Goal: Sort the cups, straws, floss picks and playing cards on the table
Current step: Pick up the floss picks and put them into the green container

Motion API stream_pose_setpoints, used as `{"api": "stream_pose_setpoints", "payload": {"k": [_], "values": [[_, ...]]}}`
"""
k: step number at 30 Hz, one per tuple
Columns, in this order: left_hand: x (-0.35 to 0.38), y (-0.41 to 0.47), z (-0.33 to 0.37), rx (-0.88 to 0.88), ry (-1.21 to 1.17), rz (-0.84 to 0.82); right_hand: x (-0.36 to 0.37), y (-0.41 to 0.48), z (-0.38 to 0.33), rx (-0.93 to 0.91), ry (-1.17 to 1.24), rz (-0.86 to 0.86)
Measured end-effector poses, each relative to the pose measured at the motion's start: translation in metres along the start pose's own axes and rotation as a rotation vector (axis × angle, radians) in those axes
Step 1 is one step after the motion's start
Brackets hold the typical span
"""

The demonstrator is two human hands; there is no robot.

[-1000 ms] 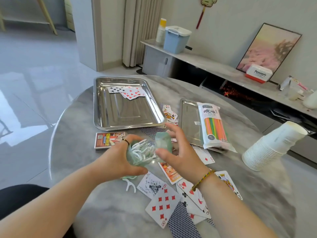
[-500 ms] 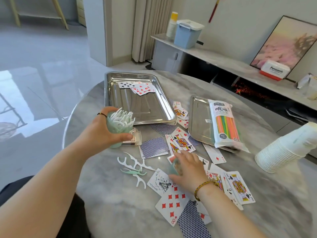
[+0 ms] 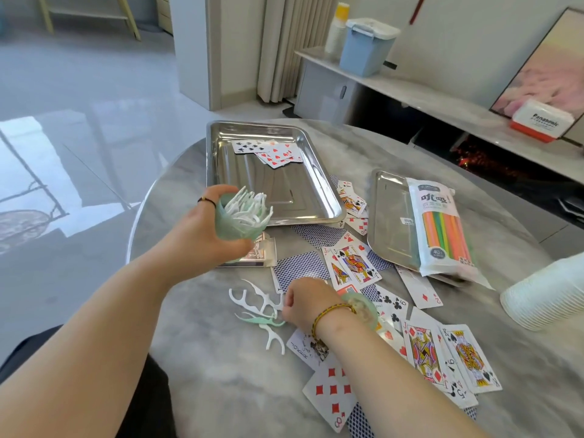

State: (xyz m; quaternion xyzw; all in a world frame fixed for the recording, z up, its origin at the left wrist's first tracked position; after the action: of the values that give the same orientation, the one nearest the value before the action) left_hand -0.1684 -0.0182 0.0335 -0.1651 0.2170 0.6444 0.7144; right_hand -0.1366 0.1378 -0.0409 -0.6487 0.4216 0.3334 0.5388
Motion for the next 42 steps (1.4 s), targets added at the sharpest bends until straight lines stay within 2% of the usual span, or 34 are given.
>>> {"api": "stream_pose_setpoints", "payload": {"k": [7,13,15,18,20,24,28,30,35,39,42], "values": [[0.005,0.004,-0.005,-0.01,0.158,-0.087,-0.002,-0.013,0.019,-0.039,0.279,0.135],[0.019,0.0,0.001,0.031,0.147,-0.158,-0.039,-0.03,0.017,-0.109,0.997,0.35],[0.025,-0.002,0.002,0.044,0.146,-0.194,-0.059,-0.038,0.01,-0.19,1.167,0.472],[0.03,-0.003,0.003,0.053,0.143,-0.21,-0.078,-0.047,0.001,-0.294,1.328,0.564],[0.03,-0.004,0.003,0.057,0.13,-0.206,-0.084,-0.048,-0.004,-0.327,1.314,0.611],[0.03,-0.004,0.004,0.08,0.081,-0.215,-0.088,-0.044,-0.006,-0.353,1.125,0.69],[0.03,-0.005,0.005,0.105,0.068,-0.201,-0.086,-0.039,-0.008,-0.291,1.058,0.763],[0.031,-0.005,0.006,0.116,0.075,-0.195,-0.083,-0.035,-0.01,-0.262,1.035,0.773],[0.034,-0.006,0.007,0.124,0.077,-0.169,-0.069,-0.025,-0.021,-0.237,0.715,0.698],[0.027,-0.002,0.002,0.082,0.093,-0.145,-0.067,-0.03,-0.012,-0.237,0.841,0.797],[0.019,0.002,-0.005,0.02,0.124,-0.11,-0.05,-0.027,0.003,-0.151,0.78,0.715]]}}
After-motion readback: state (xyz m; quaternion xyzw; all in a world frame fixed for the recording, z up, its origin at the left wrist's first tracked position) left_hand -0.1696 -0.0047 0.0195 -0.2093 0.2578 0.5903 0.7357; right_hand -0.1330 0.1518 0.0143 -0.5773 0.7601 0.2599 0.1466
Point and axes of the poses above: each hand's wrist, its own y-axis towards the middle knuckle, its own x-axis out of the palm, z = x × y, the point moved 4 cm from there along y, towards the middle knuckle, and after that the axes turned 2 degrees about z, right-handed, at the moved point
